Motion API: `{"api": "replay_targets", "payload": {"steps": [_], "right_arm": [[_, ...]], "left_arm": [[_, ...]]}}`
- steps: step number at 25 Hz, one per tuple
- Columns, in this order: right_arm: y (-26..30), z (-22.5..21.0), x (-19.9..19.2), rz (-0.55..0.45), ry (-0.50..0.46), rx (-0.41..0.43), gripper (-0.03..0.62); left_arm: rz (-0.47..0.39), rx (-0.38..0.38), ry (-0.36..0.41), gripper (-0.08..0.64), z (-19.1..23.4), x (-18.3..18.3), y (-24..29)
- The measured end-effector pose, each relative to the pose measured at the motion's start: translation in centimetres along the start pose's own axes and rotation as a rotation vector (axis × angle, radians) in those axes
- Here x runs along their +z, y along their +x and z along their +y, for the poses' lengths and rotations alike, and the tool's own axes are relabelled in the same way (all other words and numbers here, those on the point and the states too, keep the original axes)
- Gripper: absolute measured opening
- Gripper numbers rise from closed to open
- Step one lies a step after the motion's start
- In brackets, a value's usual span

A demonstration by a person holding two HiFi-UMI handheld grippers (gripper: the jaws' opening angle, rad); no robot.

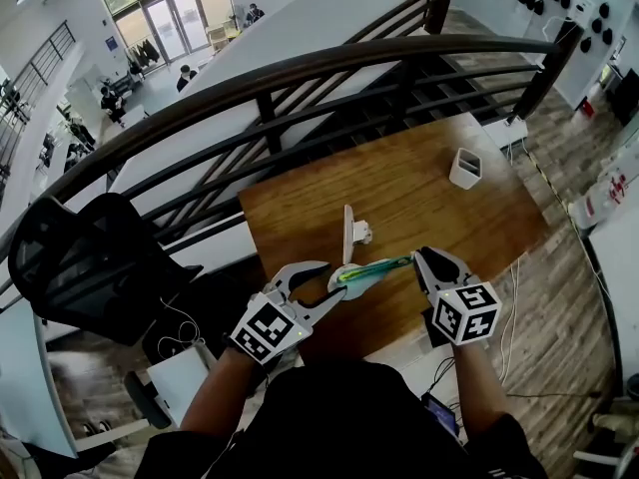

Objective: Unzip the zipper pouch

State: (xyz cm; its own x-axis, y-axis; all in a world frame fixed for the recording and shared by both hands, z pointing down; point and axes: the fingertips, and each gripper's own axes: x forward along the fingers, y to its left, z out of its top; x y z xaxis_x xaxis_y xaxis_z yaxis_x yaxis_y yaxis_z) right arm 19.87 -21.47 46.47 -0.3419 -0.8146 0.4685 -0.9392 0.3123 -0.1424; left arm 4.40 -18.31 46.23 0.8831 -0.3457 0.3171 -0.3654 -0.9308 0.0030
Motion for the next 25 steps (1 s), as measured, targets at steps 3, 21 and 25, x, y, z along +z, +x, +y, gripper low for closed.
{"api": "replay_targets", "payload": {"steps": [3,21,25], "right_arm": [[0.0,0.1,-0.3,0.0,0.008,0.013,0.131],[-1.6,-0.2,1.2,-0.09,-0.044,-0.04,0.041],[-3.0,-0.6,2.7,-0.19,-0.043,-0.082,-0.003]], "left_arm": [[-0.024,0.007,-0.06,0.21,0.4,-0.1,-0.6],[-0.122,0.2,-0.087,0.195,4.3,0.8,-4.1],[-0.184,0.303,-0.08,0.121,5.9,2.0,-5.9]]}}
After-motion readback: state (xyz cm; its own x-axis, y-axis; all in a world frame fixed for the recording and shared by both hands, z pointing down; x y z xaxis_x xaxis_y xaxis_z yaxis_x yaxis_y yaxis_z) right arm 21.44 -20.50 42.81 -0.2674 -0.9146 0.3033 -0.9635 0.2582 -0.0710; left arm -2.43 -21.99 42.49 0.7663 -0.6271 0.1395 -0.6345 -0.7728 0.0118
